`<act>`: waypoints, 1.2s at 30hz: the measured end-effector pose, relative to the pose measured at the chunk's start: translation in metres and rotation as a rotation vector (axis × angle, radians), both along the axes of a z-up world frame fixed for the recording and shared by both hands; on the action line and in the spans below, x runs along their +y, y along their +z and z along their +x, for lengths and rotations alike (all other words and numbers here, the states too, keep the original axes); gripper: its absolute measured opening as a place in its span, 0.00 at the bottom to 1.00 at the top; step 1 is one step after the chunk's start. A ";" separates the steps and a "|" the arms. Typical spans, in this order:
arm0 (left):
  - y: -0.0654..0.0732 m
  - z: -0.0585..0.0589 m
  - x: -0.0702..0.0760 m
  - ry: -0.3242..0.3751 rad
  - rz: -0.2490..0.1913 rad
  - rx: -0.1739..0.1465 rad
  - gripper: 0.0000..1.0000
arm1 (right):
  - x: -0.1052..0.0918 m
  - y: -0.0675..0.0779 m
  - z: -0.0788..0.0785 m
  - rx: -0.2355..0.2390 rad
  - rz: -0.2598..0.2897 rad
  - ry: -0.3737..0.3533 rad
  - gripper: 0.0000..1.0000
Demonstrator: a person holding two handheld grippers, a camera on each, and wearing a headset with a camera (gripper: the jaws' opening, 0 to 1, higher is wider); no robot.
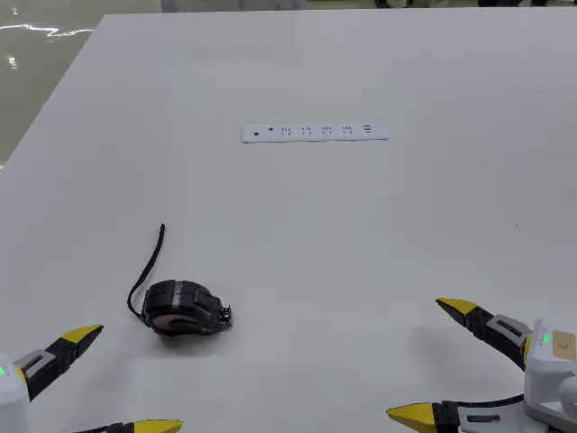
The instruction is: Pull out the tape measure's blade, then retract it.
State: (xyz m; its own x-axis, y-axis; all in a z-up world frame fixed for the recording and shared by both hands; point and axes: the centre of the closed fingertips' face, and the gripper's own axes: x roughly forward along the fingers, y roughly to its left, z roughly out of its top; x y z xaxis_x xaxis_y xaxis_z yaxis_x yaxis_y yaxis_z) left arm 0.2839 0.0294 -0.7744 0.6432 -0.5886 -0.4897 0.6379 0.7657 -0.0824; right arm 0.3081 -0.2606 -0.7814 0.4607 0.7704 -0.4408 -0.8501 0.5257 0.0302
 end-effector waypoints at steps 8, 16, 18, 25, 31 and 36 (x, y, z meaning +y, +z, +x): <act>0.004 0.003 -0.004 -0.011 0.000 -0.022 1.00 | 0.003 -0.002 -0.006 -0.009 -0.003 0.039 1.00; 0.006 0.004 -0.006 -0.025 -0.003 -0.032 1.00 | 0.003 -0.004 -0.008 0.000 -0.004 0.036 1.00; 0.006 0.004 -0.006 -0.024 -0.004 -0.031 1.00 | 0.003 -0.004 -0.008 0.004 -0.004 0.036 1.00; 0.006 0.003 -0.006 -0.031 0.001 -0.033 1.00 | 0.003 -0.005 -0.010 0.007 -0.009 0.038 1.00; 0.006 0.002 -0.006 -0.039 0.001 -0.034 1.00 | 0.003 -0.005 -0.010 0.008 -0.006 0.038 1.00; 0.006 0.003 -0.006 -0.041 0.002 -0.035 1.00 | 0.003 -0.005 -0.010 0.007 -0.010 0.041 1.00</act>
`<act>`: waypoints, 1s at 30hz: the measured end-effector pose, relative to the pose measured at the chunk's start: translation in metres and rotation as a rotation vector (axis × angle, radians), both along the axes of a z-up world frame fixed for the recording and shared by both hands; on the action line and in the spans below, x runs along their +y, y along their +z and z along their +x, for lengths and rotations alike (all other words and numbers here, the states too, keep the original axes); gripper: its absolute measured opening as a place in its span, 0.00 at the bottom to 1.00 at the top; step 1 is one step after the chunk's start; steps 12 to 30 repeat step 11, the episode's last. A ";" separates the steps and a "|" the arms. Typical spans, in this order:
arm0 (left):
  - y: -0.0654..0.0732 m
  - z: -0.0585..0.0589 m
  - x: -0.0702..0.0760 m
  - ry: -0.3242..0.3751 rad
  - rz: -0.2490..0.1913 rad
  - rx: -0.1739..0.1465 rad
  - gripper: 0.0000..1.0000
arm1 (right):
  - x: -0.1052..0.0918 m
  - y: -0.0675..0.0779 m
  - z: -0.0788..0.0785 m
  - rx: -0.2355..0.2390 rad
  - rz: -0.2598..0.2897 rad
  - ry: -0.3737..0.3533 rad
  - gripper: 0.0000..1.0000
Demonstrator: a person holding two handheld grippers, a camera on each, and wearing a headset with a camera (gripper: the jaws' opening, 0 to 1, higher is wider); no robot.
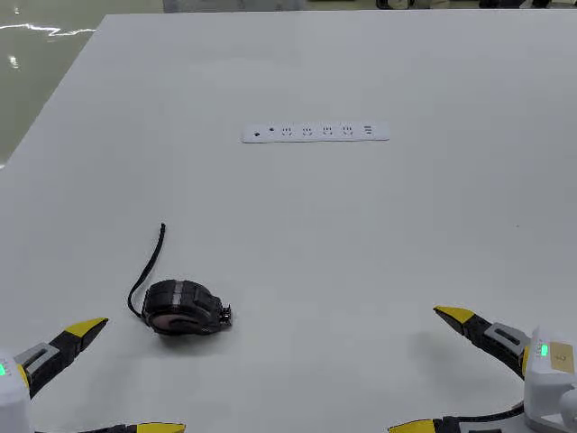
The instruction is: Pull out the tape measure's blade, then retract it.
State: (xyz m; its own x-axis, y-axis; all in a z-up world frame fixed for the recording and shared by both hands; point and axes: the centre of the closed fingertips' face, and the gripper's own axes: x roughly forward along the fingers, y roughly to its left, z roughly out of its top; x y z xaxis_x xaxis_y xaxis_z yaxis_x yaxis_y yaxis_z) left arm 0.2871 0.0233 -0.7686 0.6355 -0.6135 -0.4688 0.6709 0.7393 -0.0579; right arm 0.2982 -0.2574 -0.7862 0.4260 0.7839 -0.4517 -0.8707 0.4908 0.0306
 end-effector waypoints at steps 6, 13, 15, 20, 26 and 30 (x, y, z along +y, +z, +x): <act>0.001 0.001 0.001 0.002 -0.003 -0.002 1.00 | 0.001 -0.001 -0.001 0.002 0.000 0.003 1.00; 0.001 0.001 0.002 0.002 -0.003 0.000 1.00 | 0.002 -0.001 -0.003 0.008 0.000 0.002 1.00; 0.001 0.001 0.002 0.002 -0.003 0.000 1.00 | 0.002 -0.001 -0.003 0.008 0.000 0.002 1.00; 0.001 0.001 0.002 0.002 -0.003 0.000 1.00 | 0.002 -0.001 -0.003 0.008 0.000 0.002 1.00; 0.001 0.001 0.002 0.002 -0.003 0.000 1.00 | 0.002 -0.001 -0.003 0.008 0.000 0.002 1.00; 0.001 0.001 0.002 0.002 -0.003 0.000 1.00 | 0.002 -0.001 -0.003 0.008 0.000 0.002 1.00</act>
